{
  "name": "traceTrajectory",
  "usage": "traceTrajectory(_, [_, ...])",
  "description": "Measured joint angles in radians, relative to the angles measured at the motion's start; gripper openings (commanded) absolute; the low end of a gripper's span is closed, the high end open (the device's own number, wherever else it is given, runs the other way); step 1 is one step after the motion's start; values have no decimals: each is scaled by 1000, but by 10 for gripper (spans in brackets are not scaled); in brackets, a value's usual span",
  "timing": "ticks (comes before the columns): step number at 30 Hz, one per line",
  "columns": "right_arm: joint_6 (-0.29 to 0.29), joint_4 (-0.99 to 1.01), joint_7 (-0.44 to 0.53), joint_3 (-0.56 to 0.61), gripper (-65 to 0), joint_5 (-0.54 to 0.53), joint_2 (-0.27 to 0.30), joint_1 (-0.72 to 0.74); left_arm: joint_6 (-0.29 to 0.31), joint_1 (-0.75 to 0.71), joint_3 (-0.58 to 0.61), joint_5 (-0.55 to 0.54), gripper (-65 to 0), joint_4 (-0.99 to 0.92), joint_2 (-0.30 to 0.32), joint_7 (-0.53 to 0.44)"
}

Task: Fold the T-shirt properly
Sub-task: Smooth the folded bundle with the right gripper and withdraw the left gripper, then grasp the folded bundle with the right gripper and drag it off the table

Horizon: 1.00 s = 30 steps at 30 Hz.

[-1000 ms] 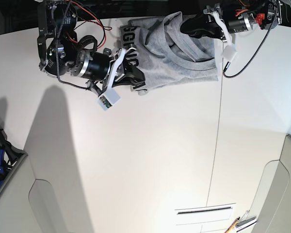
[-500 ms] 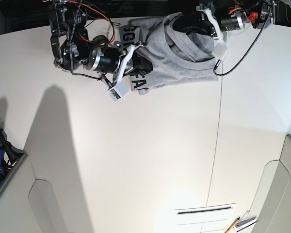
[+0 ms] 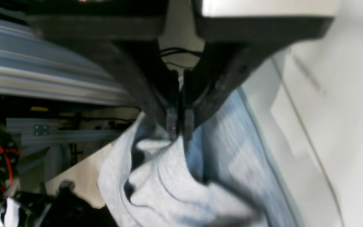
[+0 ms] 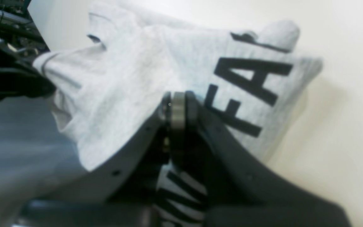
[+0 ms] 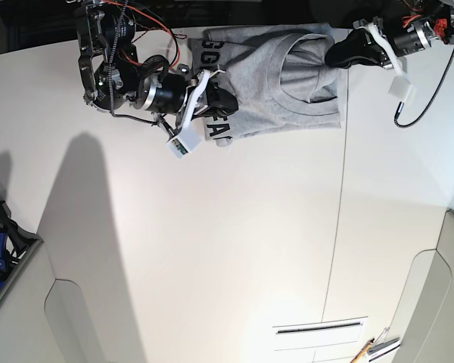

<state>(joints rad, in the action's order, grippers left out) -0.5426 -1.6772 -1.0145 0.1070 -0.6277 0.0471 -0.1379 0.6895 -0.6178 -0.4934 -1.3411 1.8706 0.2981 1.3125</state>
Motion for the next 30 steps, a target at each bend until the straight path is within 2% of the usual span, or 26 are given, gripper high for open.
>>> traceTrajectory(6, [0,0,0,0,-650,0,0,0,0,-32,2,-7,-650,0,4,8])
traceTrajectory(7, [0,0,0,0,-650,0,0,0,0,-33,2,-7,-608,0,11,7])
traceTrajectory(9, [0,0,0,0,-650,0,0,0,0,-32,2,-6,-442,0,27,4])
traceTrajectory(10, [0,0,0,0,-650,0,0,0,0,-31,2,-3,-399,0,32,-2])
traceTrajectory(11, [0,0,0,0,-650,0,0,0,0,-31,2,6,-391,0,32,-5])
traceTrajectory(15, [0,0,0,0,-650,-9,0,0,0,-31,2,72,-392,0,32,-19])
traceTrajectory(20, [0,-79,-4,0,-650,-30,0,2,0,-31,-6,84,-392,0,32,-19])
traceTrajectory(27, [-14,-295,-10,0,-650,-36,0,69,0,-31,-119,80,-394,0,32,-43])
traceTrajectory(28, [-31,-308,-13,1,-650,-37,0,81,0,-31,-146,80,-406,0,32,-49])
traceTrajectory(30, [-34,-312,-47,23,-650,-34,1,103,0,-31,-206,82,-480,0,32,-63])
